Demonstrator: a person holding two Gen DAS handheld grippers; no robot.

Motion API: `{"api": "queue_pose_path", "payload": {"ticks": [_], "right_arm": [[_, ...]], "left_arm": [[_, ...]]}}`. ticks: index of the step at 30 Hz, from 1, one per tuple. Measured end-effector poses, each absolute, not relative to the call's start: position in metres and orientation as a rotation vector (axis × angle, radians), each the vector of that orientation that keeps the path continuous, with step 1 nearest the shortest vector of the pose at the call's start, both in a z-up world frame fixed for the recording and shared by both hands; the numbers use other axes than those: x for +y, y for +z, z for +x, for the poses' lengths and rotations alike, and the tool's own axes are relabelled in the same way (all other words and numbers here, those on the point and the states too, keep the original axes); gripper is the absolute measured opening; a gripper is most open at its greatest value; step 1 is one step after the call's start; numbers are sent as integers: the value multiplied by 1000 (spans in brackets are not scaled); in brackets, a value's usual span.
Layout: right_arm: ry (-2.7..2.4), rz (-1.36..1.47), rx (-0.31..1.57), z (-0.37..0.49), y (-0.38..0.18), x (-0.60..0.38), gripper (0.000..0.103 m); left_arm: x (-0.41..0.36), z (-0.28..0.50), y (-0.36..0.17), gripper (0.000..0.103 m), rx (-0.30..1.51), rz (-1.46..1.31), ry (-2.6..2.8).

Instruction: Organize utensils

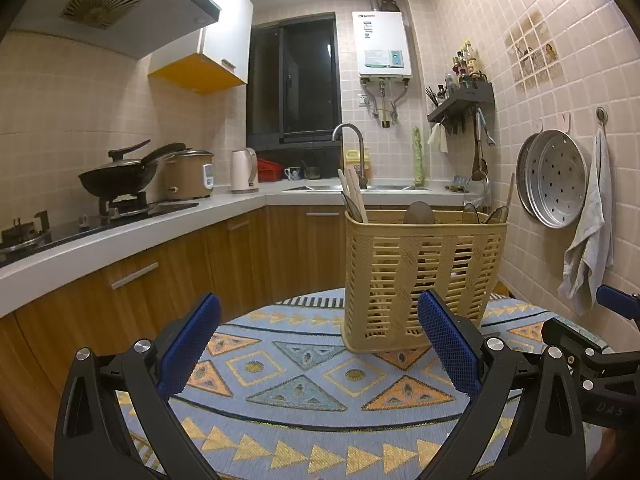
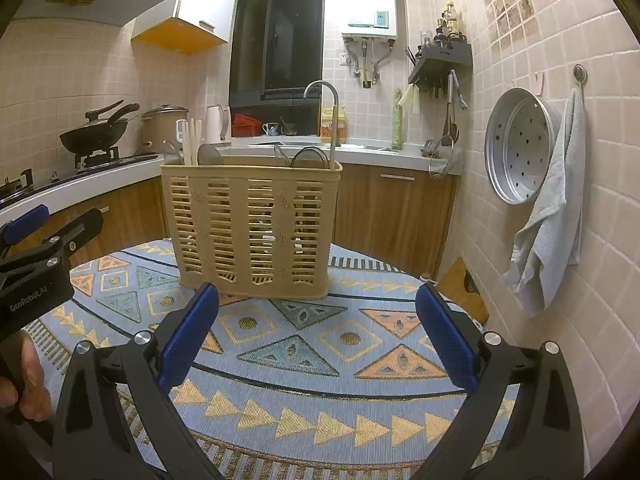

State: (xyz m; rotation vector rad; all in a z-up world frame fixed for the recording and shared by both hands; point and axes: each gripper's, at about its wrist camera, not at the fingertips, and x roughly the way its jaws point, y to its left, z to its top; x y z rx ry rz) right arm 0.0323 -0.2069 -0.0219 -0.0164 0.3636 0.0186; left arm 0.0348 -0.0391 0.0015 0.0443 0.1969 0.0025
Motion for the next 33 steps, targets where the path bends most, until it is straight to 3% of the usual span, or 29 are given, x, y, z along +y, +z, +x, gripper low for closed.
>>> {"api": "queue_pose_path", "payload": {"ticks": [33], "right_arm": [[-3, -2, 339, 28, -20, -204, 94]], "left_arm": [[-37, 40, 1, 95, 239, 37, 18]]}}
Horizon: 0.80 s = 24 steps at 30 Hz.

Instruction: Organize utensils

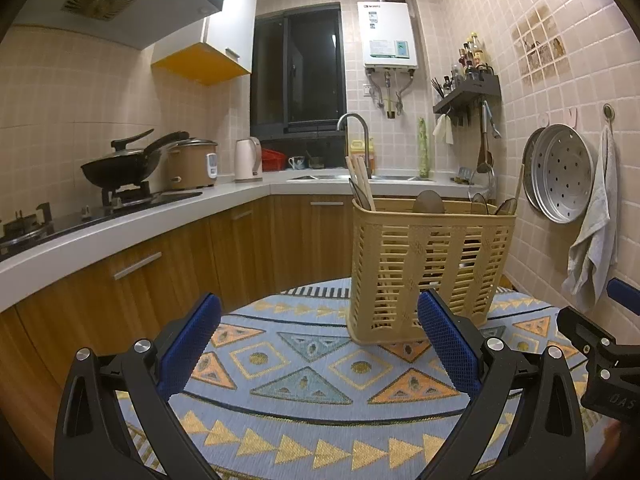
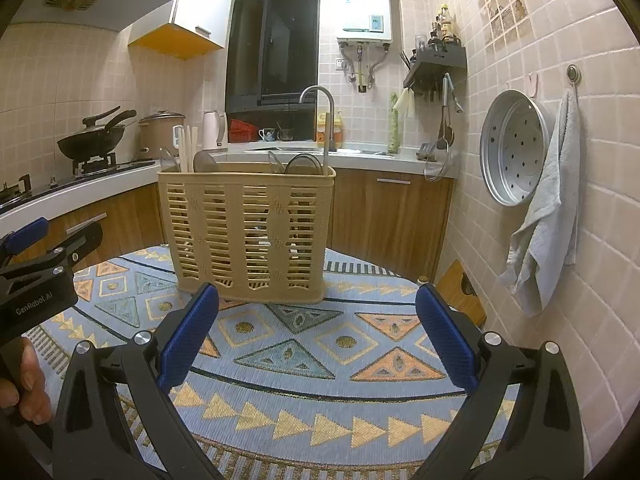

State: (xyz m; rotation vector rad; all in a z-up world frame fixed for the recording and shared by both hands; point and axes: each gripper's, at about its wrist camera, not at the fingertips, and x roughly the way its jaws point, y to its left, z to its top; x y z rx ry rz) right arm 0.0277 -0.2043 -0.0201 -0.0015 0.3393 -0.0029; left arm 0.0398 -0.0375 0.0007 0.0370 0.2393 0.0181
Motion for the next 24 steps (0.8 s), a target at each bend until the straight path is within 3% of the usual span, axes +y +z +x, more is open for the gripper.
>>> {"api": "queue_pose_path", "payload": {"ticks": [24], "right_arm": [[-5, 10, 340, 29, -21, -203, 94]], "left_arm": [[-37, 41, -2, 95, 249, 39, 14]]}}
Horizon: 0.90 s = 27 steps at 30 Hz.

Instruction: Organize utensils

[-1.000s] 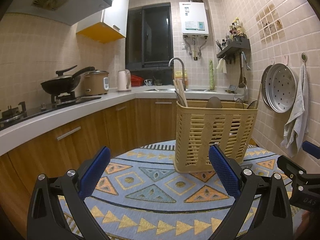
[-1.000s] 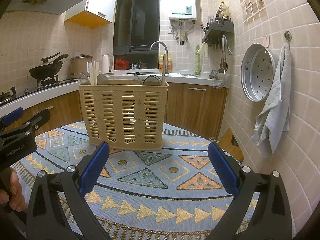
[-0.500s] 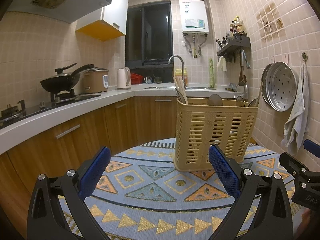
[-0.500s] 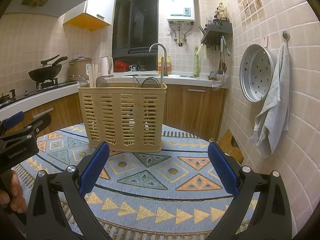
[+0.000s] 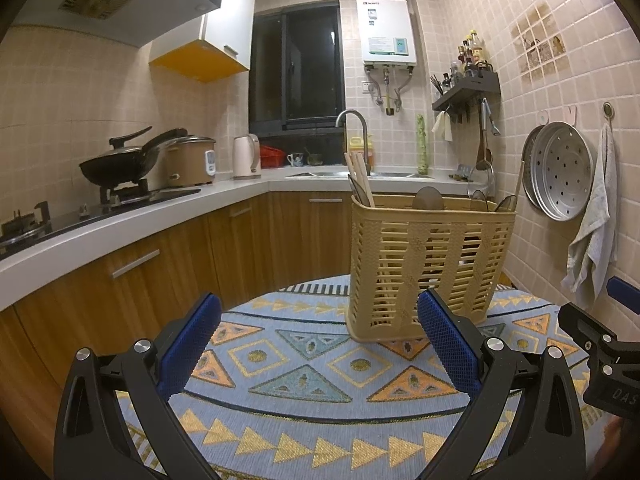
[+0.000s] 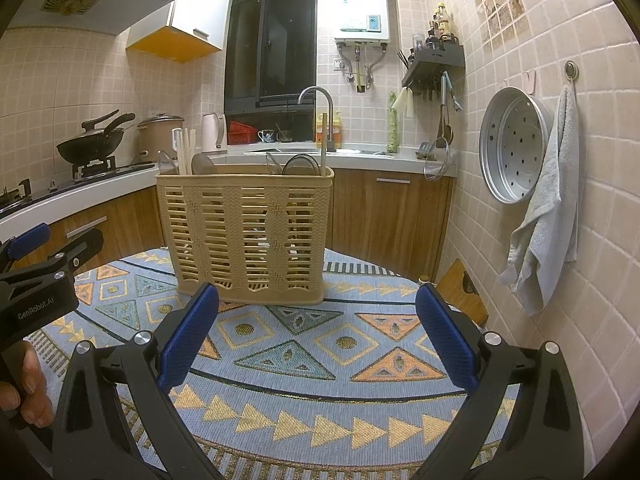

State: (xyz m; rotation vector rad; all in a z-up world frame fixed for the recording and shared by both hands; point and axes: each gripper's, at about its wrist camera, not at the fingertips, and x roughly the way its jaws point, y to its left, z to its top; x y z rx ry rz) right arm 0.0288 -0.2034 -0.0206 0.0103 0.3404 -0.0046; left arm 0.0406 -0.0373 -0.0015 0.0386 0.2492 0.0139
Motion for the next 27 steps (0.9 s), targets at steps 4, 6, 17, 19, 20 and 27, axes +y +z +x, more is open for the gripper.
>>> {"api": "queue_pose_path", "payload": {"ticks": [4, 6, 17, 19, 20, 27], "right_arm": [[1, 11, 339, 28, -21, -203, 94], [0, 7, 337, 28, -21, -202, 94], [-3, 7, 343, 28, -22, -199, 94], [-3, 7, 343, 28, -22, -199, 94], [-3, 7, 342, 28, -22, -199, 94], [-2, 5, 342, 28, -22, -198, 94]], "left_arm": [[-37, 41, -2, 95, 251, 39, 13], [-38, 40, -2, 95, 251, 40, 13], [-38, 41, -2, 95, 251, 40, 14], [-37, 41, -2, 95, 251, 40, 14], [-37, 41, -2, 95, 251, 40, 14], [-38, 41, -2, 95, 251, 40, 13]]}}
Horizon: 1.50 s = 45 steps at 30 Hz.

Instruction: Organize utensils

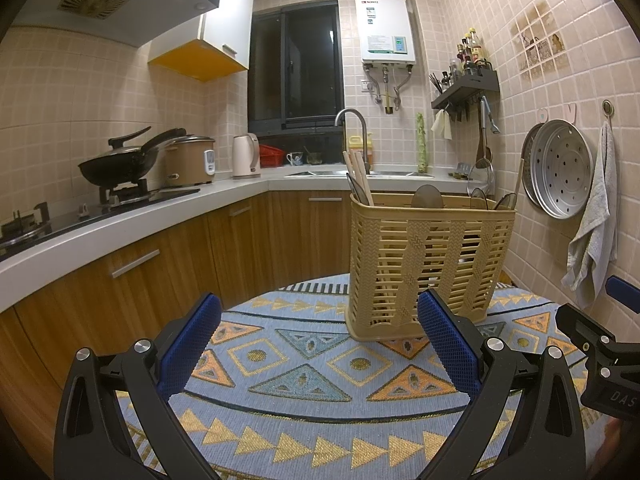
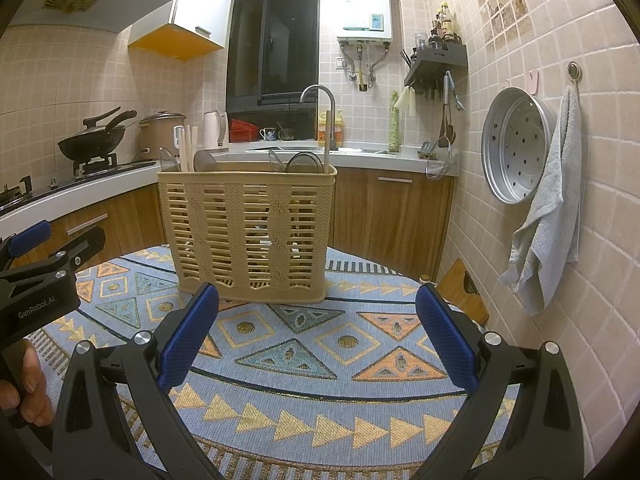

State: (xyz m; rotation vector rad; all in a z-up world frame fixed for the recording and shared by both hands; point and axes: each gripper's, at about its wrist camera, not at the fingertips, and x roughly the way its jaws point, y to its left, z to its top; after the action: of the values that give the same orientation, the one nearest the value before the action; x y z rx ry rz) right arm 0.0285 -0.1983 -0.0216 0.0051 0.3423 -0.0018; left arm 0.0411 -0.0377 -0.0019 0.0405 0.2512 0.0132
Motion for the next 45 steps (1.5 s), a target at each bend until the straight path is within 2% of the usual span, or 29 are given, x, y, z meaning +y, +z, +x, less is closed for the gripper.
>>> {"api": "queue_pose_path", "payload": {"ticks": [45], "right_arm": [[-2, 5, 354, 30, -24, -201, 94]], "left_arm": [[-36, 45, -5, 96, 274, 39, -11]]}}
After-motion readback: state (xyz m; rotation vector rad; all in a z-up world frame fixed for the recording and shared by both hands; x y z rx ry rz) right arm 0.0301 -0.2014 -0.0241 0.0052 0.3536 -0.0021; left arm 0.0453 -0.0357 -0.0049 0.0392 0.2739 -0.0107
